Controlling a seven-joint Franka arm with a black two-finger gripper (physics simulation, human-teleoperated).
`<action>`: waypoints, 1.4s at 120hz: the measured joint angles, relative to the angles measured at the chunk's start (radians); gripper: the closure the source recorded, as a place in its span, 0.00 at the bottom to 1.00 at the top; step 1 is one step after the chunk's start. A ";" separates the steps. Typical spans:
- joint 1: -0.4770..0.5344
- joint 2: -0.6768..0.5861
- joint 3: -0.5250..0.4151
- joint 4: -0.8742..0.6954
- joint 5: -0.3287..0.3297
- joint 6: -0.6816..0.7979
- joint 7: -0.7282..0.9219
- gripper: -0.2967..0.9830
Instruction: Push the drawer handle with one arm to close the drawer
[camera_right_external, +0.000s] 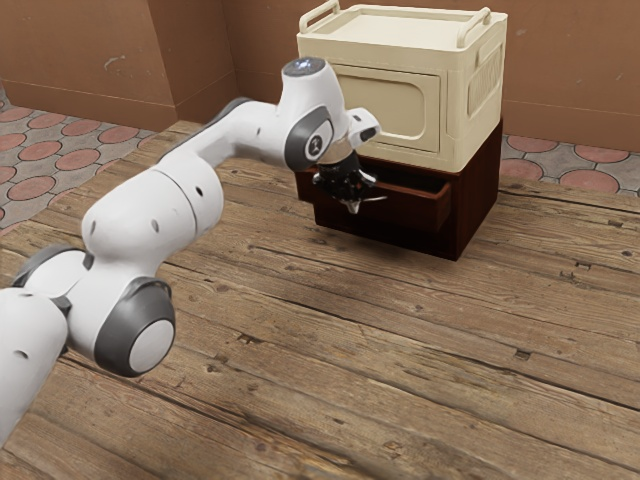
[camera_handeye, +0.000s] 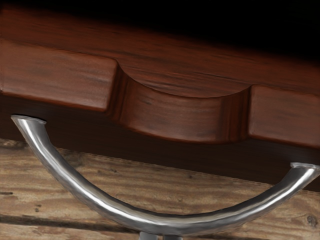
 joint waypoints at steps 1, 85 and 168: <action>0.000 0.000 0.000 0.000 0.000 0.002 0.000 0.85; 0.005 0.062 -0.006 0.038 0.039 0.180 0.043 0.85; 0.012 0.123 -0.015 0.100 0.081 0.318 0.091 0.85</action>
